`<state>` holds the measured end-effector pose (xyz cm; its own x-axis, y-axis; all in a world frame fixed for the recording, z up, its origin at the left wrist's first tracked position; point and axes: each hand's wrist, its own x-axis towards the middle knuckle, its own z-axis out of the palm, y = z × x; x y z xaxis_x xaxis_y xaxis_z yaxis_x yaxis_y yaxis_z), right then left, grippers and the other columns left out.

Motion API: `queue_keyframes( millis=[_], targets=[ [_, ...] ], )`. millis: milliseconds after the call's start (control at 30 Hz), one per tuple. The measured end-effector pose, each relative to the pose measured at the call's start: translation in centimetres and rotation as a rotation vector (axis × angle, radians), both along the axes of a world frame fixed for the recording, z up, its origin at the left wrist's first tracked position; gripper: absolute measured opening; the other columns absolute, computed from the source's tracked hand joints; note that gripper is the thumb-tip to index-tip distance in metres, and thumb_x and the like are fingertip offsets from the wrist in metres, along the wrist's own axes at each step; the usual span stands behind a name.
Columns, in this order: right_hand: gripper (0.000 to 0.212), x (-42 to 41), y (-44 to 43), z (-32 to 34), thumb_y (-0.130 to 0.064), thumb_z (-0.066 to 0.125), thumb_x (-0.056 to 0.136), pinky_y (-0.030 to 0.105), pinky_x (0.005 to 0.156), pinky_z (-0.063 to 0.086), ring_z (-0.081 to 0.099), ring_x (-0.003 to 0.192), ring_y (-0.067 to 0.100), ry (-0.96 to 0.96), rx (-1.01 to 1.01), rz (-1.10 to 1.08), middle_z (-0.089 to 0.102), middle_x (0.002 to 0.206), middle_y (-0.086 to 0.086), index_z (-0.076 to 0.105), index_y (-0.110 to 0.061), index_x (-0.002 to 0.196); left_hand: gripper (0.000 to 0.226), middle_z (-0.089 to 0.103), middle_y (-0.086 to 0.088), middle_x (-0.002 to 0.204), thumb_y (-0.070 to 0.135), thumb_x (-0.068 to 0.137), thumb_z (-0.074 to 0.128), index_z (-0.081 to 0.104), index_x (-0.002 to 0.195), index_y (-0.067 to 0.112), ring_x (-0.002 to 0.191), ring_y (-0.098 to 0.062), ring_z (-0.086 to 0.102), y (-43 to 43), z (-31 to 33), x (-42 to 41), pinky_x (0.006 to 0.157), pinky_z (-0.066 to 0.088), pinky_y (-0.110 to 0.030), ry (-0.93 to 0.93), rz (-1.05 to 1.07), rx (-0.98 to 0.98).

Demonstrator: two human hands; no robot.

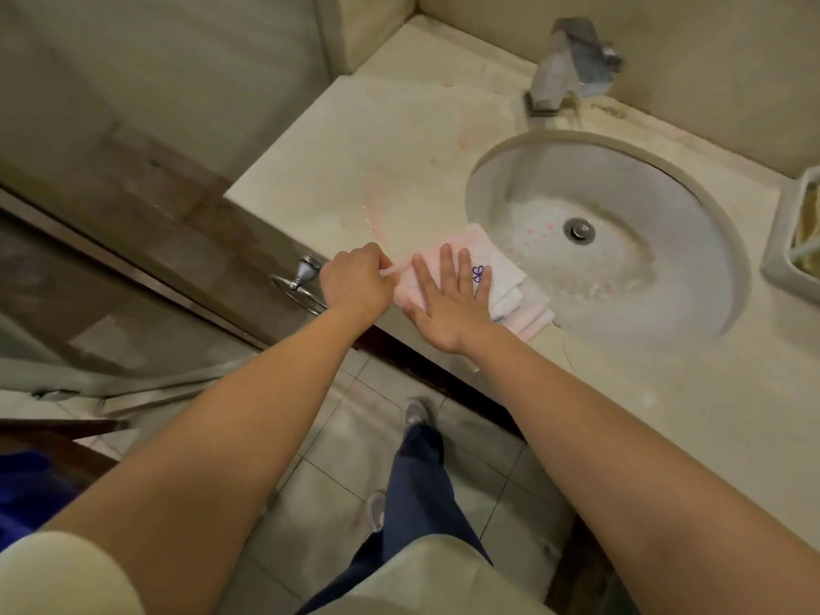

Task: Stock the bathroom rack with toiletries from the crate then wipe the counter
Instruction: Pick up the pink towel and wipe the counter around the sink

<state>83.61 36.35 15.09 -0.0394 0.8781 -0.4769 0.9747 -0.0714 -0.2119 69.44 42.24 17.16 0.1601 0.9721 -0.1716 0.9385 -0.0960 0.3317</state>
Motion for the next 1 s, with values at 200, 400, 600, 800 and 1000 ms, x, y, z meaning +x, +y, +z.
queue_keyframes(
  millis=[200, 400, 600, 800, 1000],
  targets=[
    [0.071, -3.4, 6.0, 0.2, -0.064, 0.013, 0.096, 0.053, 0.103, -0.032, -0.044, 0.136, 0.032, 0.015, -0.009, 0.083, -0.041, 0.152, 0.008, -0.023, -0.035, 0.150, 0.015, 0.070, 0.003, 0.097, 0.035, 0.088, 0.059, 0.062, 0.100, 0.028, 0.096, -0.022, 0.062, 5.0, -0.2, -3.3, 0.080, 0.042, -0.035, 0.016, 0.138, -0.007],
    [0.072, -5.7, 10.9, 0.4, -0.062, 0.014, 0.097, 0.053, 0.103, -0.032, -0.043, 0.136, 0.034, 0.019, -0.026, 0.141, -0.041, 0.152, 0.009, -0.023, -0.032, 0.150, 0.009, 0.069, 0.002, 0.098, 0.029, 0.089, 0.058, 0.062, 0.097, 0.027, 0.097, -0.022, 0.060, 9.0, -0.1, -5.1, 0.078, 0.041, -0.034, 0.010, 0.237, -0.010],
    [0.073, -8.8, 16.2, 0.9, -0.058, 0.018, 0.098, 0.055, 0.104, -0.031, -0.043, 0.136, 0.035, 0.052, -0.062, 0.243, -0.041, 0.152, 0.011, -0.023, -0.030, 0.151, 0.014, 0.066, 0.001, 0.109, 0.029, 0.091, 0.058, 0.061, 0.104, 0.027, 0.106, -0.023, 0.059, 12.8, 0.6, -8.2, 0.084, 0.038, -0.034, 0.052, 0.350, -0.007],
    [0.074, -11.4, 20.1, 0.9, -0.052, 0.024, 0.097, 0.057, 0.109, -0.027, -0.041, 0.137, 0.035, 0.056, -0.078, 0.375, -0.040, 0.153, 0.010, -0.021, -0.031, 0.152, 0.017, 0.065, 0.000, 0.113, 0.025, 0.089, 0.060, 0.063, 0.105, 0.027, 0.109, -0.023, 0.058, 14.7, 0.8, -11.1, 0.086, 0.038, -0.034, 0.033, 0.484, -0.021],
    [0.074, -13.6, 23.6, 0.8, -0.049, 0.029, 0.096, 0.054, 0.108, -0.027, -0.039, 0.139, 0.030, 0.063, -0.078, 0.530, -0.037, 0.155, 0.005, -0.018, -0.036, 0.152, 0.015, 0.060, -0.002, 0.116, 0.025, 0.090, 0.057, 0.059, 0.105, 0.025, 0.100, -0.025, 0.061, 15.0, 1.5, -13.7, 0.081, 0.048, -0.035, 0.010, 0.578, -0.059]
  ],
)
